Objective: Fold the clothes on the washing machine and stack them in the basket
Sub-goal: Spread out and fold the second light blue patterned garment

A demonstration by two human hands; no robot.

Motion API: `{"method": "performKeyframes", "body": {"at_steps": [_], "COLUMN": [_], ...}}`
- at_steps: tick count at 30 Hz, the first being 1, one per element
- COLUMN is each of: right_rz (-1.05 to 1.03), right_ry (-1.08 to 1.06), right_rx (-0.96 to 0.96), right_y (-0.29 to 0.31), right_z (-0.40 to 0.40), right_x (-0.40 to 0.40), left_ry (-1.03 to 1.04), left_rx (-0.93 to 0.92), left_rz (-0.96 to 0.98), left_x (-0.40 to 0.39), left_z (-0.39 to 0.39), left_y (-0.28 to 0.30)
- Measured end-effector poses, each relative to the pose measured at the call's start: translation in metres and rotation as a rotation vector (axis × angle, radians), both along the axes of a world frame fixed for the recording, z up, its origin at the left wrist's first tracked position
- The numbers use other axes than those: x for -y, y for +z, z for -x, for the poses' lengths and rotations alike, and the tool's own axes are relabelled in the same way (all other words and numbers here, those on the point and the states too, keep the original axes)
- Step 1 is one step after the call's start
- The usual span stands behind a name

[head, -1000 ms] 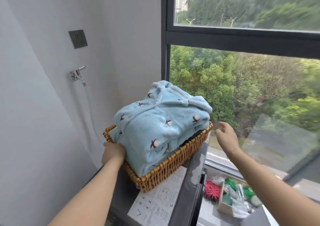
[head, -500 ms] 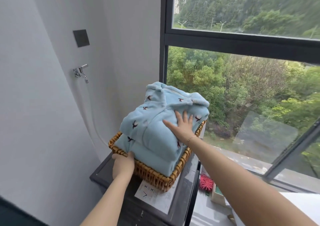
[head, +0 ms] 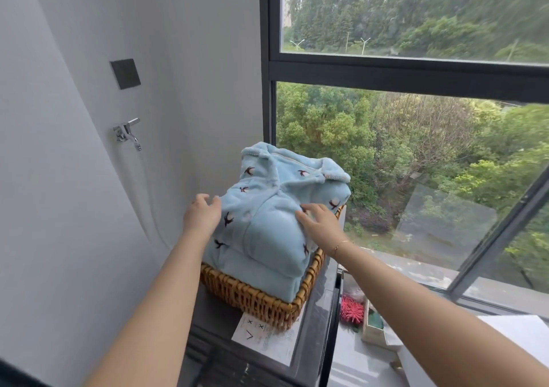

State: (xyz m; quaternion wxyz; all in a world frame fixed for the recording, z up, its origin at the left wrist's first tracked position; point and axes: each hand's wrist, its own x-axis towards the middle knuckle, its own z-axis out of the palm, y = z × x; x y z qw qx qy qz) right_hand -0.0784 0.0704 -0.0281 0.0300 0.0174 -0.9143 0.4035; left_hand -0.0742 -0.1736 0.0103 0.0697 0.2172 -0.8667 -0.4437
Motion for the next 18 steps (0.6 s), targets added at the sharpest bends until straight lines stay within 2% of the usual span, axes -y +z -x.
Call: {"method": "performKeyframes", "body": {"at_steps": [2,4,7,10,12,16,18], "right_rz": [0.218,0.377,0.564,0.848,0.998,1.045,1.071], "right_ry": [-0.182,-0.222,-0.107,-0.178,-0.177,-0.052,-0.06], "right_rx": [-0.044,0.042,0.196,0.134,0.088,0.122,0.155], "right_y": [0.007,0.004,-0.01,-0.009,-0.007,-0.019,-0.023], "right_z": [-0.017,-0.038,-0.061,-0.063,-0.066,-0.08,-0.082], "right_x": [-0.003,0.001,0.017,0.021,0.016,0.015,0.017], "left_ry": [0.023,0.009,-0.054,-0.161,-0.206,-0.127,-0.104], "left_rx": [0.102,0.094,-0.068,-0.253,-0.32,-0.351,-0.28], "left_rz": [-0.273,-0.489,-0.63,-0.707,-0.665,-0.227,-0.203], "left_x": [0.005,0.012,0.014,0.013,0.019,0.038,0.037], "left_z": [0.009,0.005,-0.004,-0.009,-0.011,-0.021,-0.03], "left_y": [-0.011,-0.021,-0.031,-0.02,-0.015,-0.036,-0.042]}}
